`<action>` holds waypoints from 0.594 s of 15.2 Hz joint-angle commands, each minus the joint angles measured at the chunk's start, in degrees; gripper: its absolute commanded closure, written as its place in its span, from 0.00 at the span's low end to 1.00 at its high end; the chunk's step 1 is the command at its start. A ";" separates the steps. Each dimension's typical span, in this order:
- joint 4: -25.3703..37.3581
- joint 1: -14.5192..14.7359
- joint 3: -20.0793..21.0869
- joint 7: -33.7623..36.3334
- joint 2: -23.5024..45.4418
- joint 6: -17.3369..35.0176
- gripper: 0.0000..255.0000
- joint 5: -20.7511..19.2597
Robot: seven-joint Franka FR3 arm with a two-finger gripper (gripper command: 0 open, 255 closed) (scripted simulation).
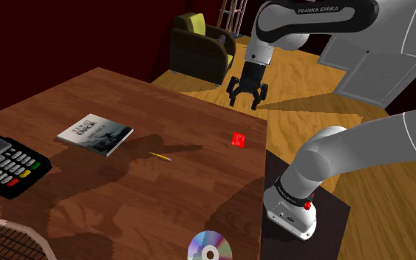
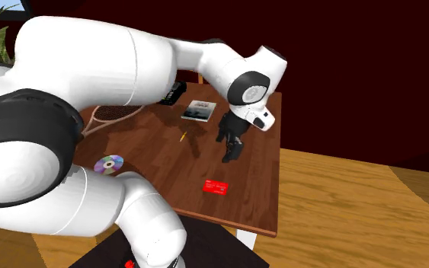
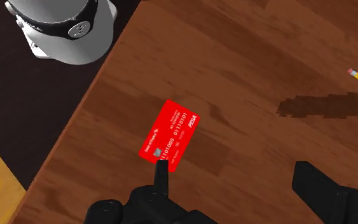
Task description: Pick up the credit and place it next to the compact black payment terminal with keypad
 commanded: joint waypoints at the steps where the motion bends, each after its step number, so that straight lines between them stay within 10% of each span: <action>1: -2.87 -1.32 -0.46 3.20 1.31 1.70 0.00 1.85; 9: -14.31 -4.85 -1.88 11.97 5.92 9.92 0.00 9.29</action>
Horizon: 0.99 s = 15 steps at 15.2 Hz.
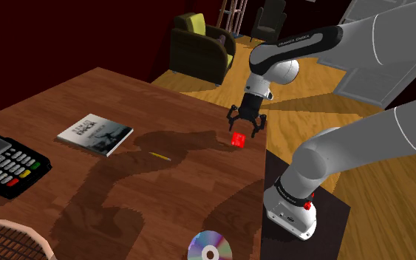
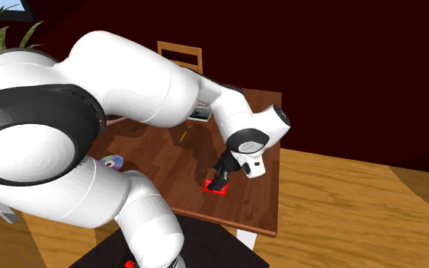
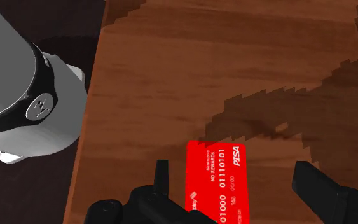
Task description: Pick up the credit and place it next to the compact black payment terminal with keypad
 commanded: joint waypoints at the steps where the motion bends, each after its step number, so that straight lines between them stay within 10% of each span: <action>1: -1.62 0.25 0.38 0.75 0.42 1.71 0.00 1.30; 14: -5.10 1.66 1.59 0.16 1.28 6.26 0.00 3.60; 15: -5.10 1.66 1.59 0.16 1.28 6.26 1.00 3.60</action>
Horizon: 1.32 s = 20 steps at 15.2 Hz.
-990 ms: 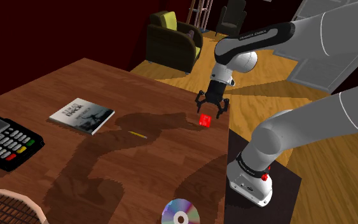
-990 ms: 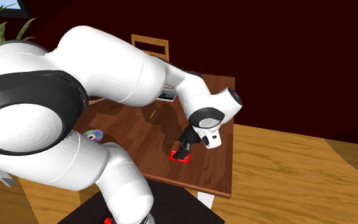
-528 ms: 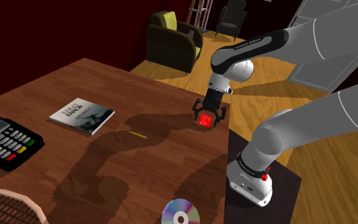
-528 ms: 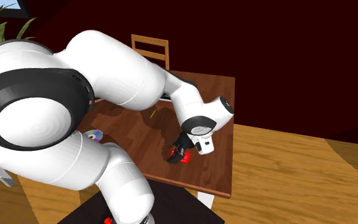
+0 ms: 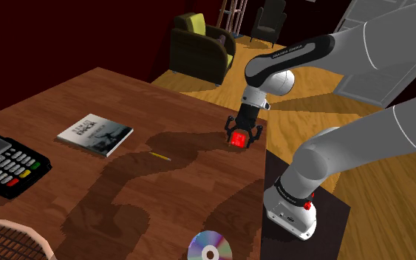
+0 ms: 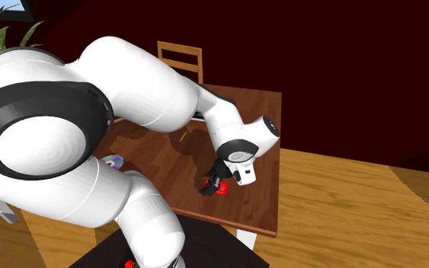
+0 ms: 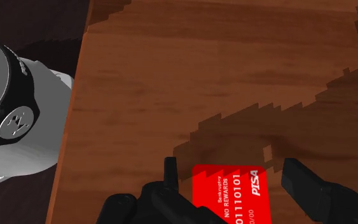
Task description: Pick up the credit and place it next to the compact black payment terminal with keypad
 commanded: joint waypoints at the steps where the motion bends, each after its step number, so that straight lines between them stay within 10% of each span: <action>1: -0.12 0.05 0.05 -0.02 0.09 0.31 1.00 0.21; 20: 4.21 -0.72 -0.18 4.39 -6.53 -9.81 1.00 -1.80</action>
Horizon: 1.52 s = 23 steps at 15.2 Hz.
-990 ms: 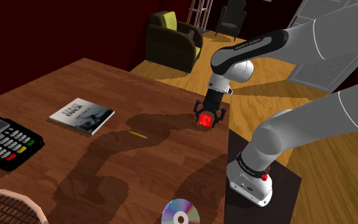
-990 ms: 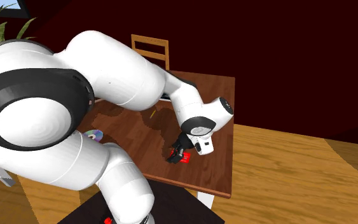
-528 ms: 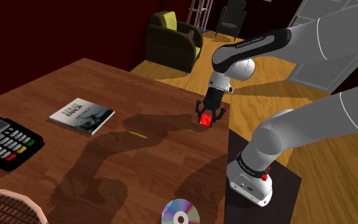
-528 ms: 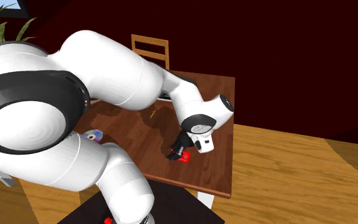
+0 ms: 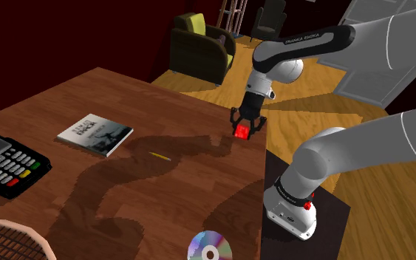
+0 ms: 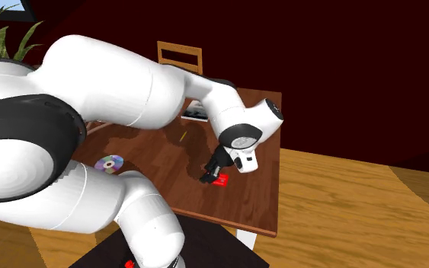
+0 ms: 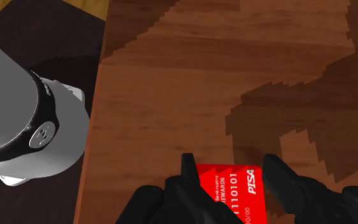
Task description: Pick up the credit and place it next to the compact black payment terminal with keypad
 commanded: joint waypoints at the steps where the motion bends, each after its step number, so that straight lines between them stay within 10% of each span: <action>1: 0.92 -0.06 -0.01 0.78 -0.97 -1.77 1.00 -0.22; 17: 10.00 -0.25 -0.57 5.94 -5.54 -14.41 1.00 -1.22; 23: 12.33 4.54 6.69 12.48 -1.17 -8.86 1.00 6.66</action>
